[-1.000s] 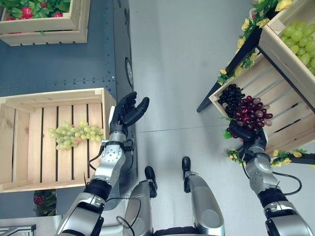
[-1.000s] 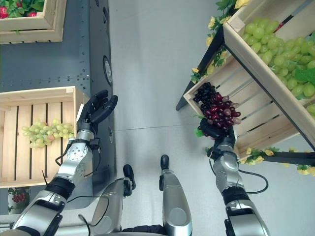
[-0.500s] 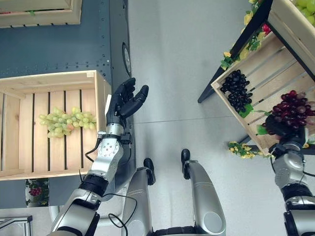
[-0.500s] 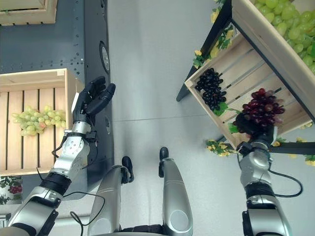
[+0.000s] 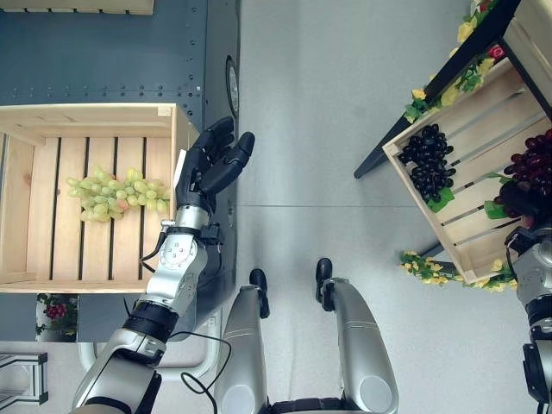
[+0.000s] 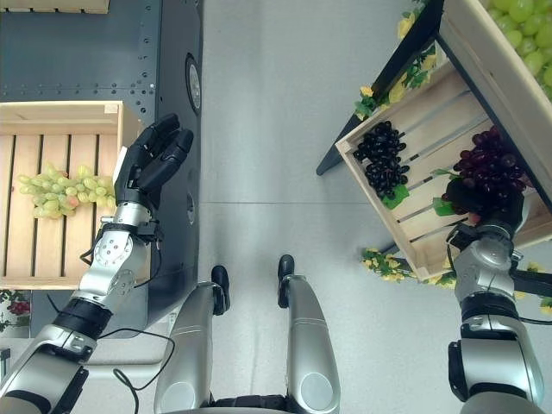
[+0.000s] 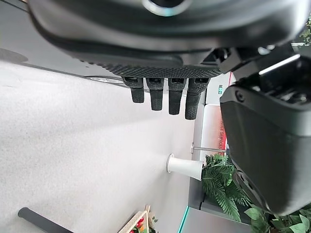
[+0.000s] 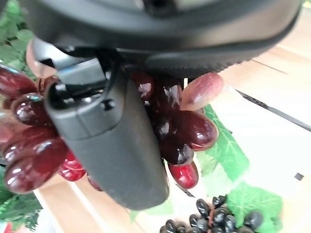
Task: Pick up the fruits from the basket on one side to the basket on the other side
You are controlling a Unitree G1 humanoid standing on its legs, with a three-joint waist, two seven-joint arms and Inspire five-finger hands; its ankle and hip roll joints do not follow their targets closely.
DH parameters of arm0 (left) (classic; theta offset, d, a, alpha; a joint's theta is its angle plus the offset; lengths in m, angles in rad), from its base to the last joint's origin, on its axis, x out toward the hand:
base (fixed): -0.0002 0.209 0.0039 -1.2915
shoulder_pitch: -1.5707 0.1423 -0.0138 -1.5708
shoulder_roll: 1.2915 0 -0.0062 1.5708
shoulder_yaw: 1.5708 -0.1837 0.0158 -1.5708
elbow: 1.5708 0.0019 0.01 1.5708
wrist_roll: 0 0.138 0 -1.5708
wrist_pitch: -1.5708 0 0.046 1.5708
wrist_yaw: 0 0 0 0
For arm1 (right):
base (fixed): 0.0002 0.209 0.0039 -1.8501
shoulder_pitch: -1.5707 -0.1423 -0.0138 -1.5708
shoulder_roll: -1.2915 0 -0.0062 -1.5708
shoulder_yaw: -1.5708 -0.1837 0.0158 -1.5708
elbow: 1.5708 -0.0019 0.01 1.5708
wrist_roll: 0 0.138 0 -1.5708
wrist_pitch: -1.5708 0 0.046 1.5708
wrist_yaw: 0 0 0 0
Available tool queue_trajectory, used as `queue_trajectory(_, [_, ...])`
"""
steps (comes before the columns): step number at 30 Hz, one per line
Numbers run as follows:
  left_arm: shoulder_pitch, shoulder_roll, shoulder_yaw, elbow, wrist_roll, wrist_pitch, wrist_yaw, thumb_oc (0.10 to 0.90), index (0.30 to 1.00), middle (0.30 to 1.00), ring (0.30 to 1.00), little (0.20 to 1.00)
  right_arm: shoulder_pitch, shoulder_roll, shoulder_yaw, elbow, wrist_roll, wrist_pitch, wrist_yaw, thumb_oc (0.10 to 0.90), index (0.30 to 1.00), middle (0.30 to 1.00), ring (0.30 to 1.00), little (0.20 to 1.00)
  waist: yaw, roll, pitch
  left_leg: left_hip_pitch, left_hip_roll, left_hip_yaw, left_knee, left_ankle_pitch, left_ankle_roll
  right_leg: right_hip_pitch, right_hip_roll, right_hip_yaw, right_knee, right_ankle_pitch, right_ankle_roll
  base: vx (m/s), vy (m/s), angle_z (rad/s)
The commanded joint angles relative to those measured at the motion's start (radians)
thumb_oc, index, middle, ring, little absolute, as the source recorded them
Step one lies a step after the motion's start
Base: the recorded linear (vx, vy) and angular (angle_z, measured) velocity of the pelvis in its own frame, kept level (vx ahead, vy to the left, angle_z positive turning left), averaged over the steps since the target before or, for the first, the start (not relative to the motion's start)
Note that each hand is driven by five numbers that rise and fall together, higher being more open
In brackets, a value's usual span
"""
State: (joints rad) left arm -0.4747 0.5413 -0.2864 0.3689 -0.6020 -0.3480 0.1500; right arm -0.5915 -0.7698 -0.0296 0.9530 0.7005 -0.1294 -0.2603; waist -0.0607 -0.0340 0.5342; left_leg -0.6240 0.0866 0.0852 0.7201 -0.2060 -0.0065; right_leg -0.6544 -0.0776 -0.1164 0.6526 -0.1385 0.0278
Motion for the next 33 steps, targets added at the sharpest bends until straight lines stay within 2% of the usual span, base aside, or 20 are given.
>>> queue_trajectory(1, [-0.045, 0.045, -0.010, -0.143, 0.006, -0.097, -0.009, 0.800, 0.900, 0.900, 0.900, 0.900, -0.054, -0.178, -0.013, 0.015, -0.036, -0.014, 0.026, 0.400, 0.300, 0.300, 0.300, 0.300, 0.017, -0.005, -0.014, 0.058, -0.042, 0.069, -0.025, -0.036, 0.026, 0.099, 0.033, -0.056, 0.016, -0.040, -0.033, 0.00, -0.058, 0.01])
queue_trajectory(3, [-0.049, 0.047, -0.008, -0.143, 0.008, -0.089, -0.011, 0.800, 0.900, 0.900, 0.900, 0.900, -0.060, -0.178, 0.005, 0.037, -0.035, 0.022, 0.043, 0.400, 0.300, 0.300, 0.300, 0.300, 0.021, -0.009, -0.014, 0.055, -0.041, 0.066, -0.022, -0.036, 0.025, 0.098, 0.032, -0.060, 0.015, -0.039, -0.034, -0.01, -0.051, 0.00])
queue_trajectory(4, [-0.052, 0.051, -0.008, -0.143, 0.005, -0.084, -0.011, 0.800, 0.900, 0.900, 0.900, 0.900, -0.062, -0.179, 0.018, 0.047, -0.039, 0.029, 0.040, 0.565, 0.547, 0.547, 0.547, 0.547, 0.023, -0.013, -0.014, 0.054, -0.039, 0.065, -0.020, -0.036, 0.026, 0.098, 0.031, -0.063, 0.014, -0.038, -0.034, -0.01, -0.078, 0.01])
queue_trajectory(5, [-0.056, 0.062, -0.009, -0.144, -0.002, -0.074, -0.009, 0.800, 0.900, 0.900, 0.900, 0.900, -0.063, -0.184, 0.022, 0.061, -0.023, 0.051, 0.030, 0.800, 0.900, 0.900, 0.900, 0.900, 0.025, -0.019, -0.014, 0.051, -0.036, 0.062, -0.015, -0.038, 0.026, 0.100, 0.031, -0.069, 0.014, -0.037, -0.034, 0.00, -0.084, 0.00])
queue_trajectory(15, [-0.063, 0.073, -0.034, -0.160, 0.003, -0.074, -0.012, 0.800, 0.900, 0.900, 0.900, 0.900, -0.125, -0.188, 0.034, 0.159, -0.058, 0.124, -0.036, 0.800, 0.900, 0.900, 0.900, 0.900, 0.041, -0.022, -0.014, 0.042, -0.029, 0.059, -0.001, -0.048, 0.030, 0.096, 0.030, -0.080, 0.029, -0.045, -0.032, -0.01, -0.023, 0.04])
queue_trajectory(18, [-0.060, 0.073, -0.030, -0.154, 0.001, -0.079, -0.021, 0.800, 0.900, 0.900, 0.900, 0.900, -0.127, -0.186, 0.036, 0.169, -0.046, 0.109, -0.013, 0.800, 0.900, 0.900, 0.900, 0.900, 0.043, -0.020, -0.014, 0.034, -0.029, 0.055, 0.007, -0.049, 0.032, 0.091, 0.027, -0.081, 0.036, -0.046, -0.035, 0.00, 0.000, 0.00])
queue_trajectory(25, [-0.054, 0.088, -0.033, -0.163, 0.029, -0.089, -0.012, 0.800, 0.900, 0.900, 0.900, 0.900, -0.116, -0.180, 0.030, 0.161, -0.063, 0.088, -0.034, 0.800, 0.900, 0.900, 0.900, 0.900, 0.046, -0.019, -0.014, 0.051, -0.029, 0.064, 0.001, -0.051, 0.036, 0.101, 0.021, -0.079, 0.033, -0.044, -0.030, 0.01, 0.019, 0.01])
queue_trajectory(28, [-0.063, 0.093, -0.034, -0.172, 0.029, -0.087, -0.003, 0.800, 0.900, 0.900, 0.900, 0.900, -0.129, -0.176, 0.034, 0.155, -0.071, 0.053, -0.029, 0.800, 0.900, 0.900, 0.900, 0.900, 0.045, -0.015, -0.014, 0.060, -0.030, 0.070, -0.009, -0.051, 0.037, 0.106, 0.020, -0.076, 0.026, -0.043, -0.028, 0.01, 0.048, 0.00])
queue_trajectory(29, [-0.066, 0.092, -0.035, -0.174, 0.040, -0.088, 0.005, 0.800, 0.900, 0.900, 0.900, 0.900, -0.133, -0.168, 0.039, 0.137, -0.085, 0.027, -0.018, 0.800, 0.900, 0.900, 0.900, 0.900, 0.044, -0.013, -0.014, 0.064, -0.031, 0.070, -0.009, -0.053, 0.038, 0.108, 0.018, -0.074, 0.028, -0.045, -0.027, 0.01, 0.049, 0.00])
queue_trajectory(33, [-0.062, 0.081, -0.036, -0.178, 0.113, -0.085, 0.018, 0.800, 0.900, 0.900, 0.900, 0.900, -0.120, -0.137, 0.092, 0.041, -0.173, -0.004, 0.020, 0.800, 0.900, 0.900, 0.900, 0.900, 0.039, -0.006, -0.014, 0.088, -0.035, 0.079, -0.024, -0.053, 0.040, 0.120, 0.011, -0.066, 0.024, -0.048, -0.025, 0.02, 0.053, -0.01])
